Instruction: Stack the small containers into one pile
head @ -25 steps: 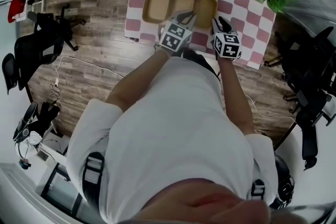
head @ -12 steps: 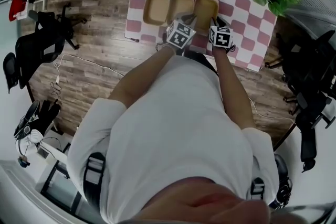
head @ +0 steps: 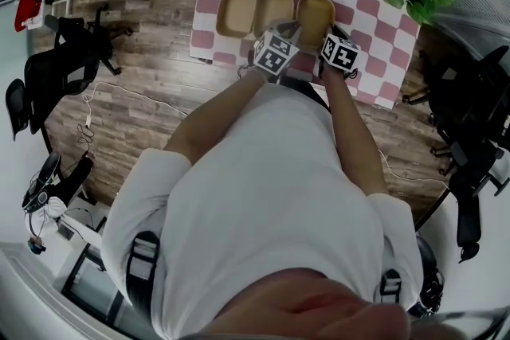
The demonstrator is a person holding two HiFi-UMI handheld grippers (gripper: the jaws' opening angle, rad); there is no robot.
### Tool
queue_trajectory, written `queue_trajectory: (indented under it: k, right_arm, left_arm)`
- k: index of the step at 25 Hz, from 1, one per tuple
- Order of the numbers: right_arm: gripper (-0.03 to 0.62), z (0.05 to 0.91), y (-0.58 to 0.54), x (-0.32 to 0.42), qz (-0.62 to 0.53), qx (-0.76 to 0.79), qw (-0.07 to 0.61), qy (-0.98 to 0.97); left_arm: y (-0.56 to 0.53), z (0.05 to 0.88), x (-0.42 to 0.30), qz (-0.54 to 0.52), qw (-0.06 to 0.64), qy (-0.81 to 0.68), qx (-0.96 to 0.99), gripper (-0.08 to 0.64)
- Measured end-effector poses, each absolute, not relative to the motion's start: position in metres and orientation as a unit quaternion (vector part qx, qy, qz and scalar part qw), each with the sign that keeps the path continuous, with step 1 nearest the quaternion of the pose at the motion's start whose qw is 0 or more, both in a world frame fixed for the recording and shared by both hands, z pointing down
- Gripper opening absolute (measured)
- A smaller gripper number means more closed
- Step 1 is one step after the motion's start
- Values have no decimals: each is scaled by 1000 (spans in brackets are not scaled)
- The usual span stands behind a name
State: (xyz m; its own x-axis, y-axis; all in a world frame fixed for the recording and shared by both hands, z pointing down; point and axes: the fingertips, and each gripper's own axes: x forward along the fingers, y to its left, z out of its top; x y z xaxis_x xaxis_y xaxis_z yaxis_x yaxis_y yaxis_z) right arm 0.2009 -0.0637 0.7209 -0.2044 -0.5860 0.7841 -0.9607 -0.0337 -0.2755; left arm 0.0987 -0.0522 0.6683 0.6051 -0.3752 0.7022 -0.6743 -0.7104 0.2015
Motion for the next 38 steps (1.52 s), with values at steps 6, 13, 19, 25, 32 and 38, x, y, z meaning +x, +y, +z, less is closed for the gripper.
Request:
queue_trajectory:
  k: [6, 13, 19, 25, 32, 38]
  right_arm:
    - [41, 693, -58, 214, 423, 609, 195, -642]
    - [41, 653, -54, 223, 409, 623, 139, -653]
    - [41, 640, -53, 213, 401, 619, 137, -661]
    - [41, 633, -59, 178, 398, 593, 136, -687]
    - [41, 629, -65, 121, 399, 549, 138, -721]
    - [41, 628, -66, 96, 416, 536, 129, -723]
  left_arm:
    - [-52, 630, 107, 284, 245, -303, 876, 40]
    - [-51, 590, 107, 240, 269, -318, 877, 41]
    - [-51, 580, 104, 230, 277, -325, 874, 98]
    - [-50, 578, 73, 229, 282, -364, 858, 98]
    - [-46, 578, 20, 219, 287, -429, 828, 98]
    - [-44, 582, -7, 230, 283, -454, 813, 94]
